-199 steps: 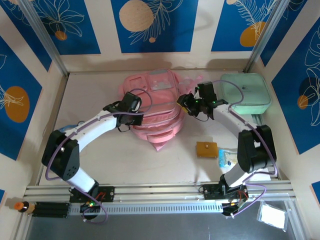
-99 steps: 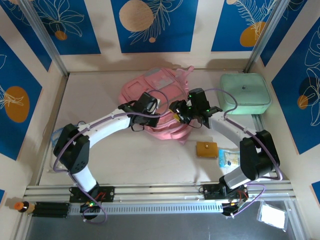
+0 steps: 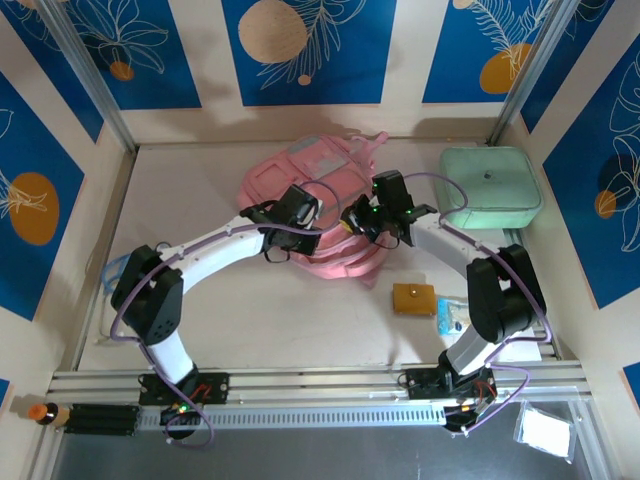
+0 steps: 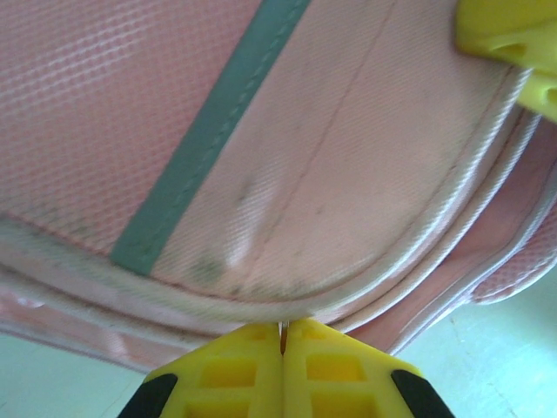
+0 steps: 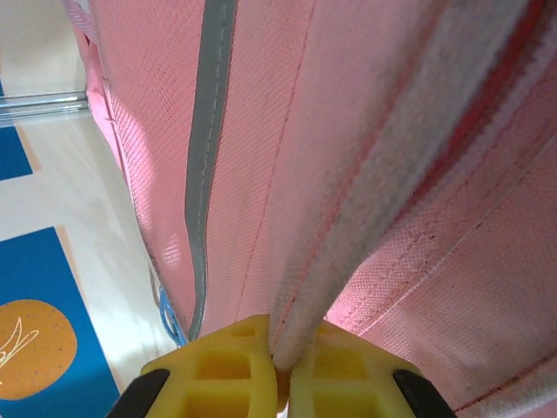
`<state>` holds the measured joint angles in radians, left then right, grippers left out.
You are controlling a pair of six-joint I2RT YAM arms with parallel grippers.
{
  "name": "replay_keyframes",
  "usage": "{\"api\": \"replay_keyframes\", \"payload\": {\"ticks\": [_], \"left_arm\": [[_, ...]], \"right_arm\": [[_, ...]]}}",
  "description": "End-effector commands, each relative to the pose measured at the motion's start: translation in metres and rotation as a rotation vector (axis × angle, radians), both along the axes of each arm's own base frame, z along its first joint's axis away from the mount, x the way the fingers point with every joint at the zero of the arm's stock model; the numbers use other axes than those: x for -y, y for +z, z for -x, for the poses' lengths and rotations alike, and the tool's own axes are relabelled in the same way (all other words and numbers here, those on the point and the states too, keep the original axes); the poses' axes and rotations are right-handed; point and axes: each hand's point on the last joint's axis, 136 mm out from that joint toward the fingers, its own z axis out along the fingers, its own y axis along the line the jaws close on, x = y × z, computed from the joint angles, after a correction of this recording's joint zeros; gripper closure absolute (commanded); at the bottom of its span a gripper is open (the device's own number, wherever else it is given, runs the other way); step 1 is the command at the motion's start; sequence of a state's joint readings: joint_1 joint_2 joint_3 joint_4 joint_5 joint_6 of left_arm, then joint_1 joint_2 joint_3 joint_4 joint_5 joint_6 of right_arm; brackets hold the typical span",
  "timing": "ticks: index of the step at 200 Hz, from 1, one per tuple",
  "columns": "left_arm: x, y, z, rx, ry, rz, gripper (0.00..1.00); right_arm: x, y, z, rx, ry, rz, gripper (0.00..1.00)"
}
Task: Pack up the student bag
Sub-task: Unzip the student bag at the top-center of the table, then move the personal item to the middle-right of the table.
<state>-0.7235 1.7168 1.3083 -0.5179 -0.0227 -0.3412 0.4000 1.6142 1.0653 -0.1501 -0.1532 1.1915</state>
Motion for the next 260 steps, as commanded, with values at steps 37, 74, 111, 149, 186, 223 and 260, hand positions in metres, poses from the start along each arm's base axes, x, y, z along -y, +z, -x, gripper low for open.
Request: {"api": "replay_keyframes", "payload": {"ticks": [37,74,111,149,186,223,260], "left_arm": [[-0.060,-0.012,-0.025,-0.030,0.117,-0.094,1.00],[-0.049,0.001,-0.054,0.019,0.128,-0.039,0.94],[-0.056,0.023,-0.062,0.098,0.169,0.004,0.63],[-0.082,0.044,-0.056,0.184,0.252,0.071,0.39],[-0.100,0.065,-0.056,0.266,0.311,0.142,0.22],[-0.098,0.075,-0.055,0.296,0.288,0.175,0.15],[-0.095,0.076,-0.054,0.296,0.262,0.183,0.11]], "right_arm": [[0.017,0.013,-0.003,0.058,0.017,0.055,0.94],[0.014,0.014,0.004,0.074,0.071,0.068,0.86],[0.040,0.025,0.035,0.091,0.066,0.200,0.46],[0.098,-0.002,0.092,-0.016,-0.025,0.404,0.36],[0.132,-0.047,0.141,-0.209,-0.111,0.462,0.34],[0.140,-0.077,0.161,-0.313,-0.146,0.459,0.34],[0.142,-0.094,0.158,-0.350,-0.145,0.465,0.34]]}}
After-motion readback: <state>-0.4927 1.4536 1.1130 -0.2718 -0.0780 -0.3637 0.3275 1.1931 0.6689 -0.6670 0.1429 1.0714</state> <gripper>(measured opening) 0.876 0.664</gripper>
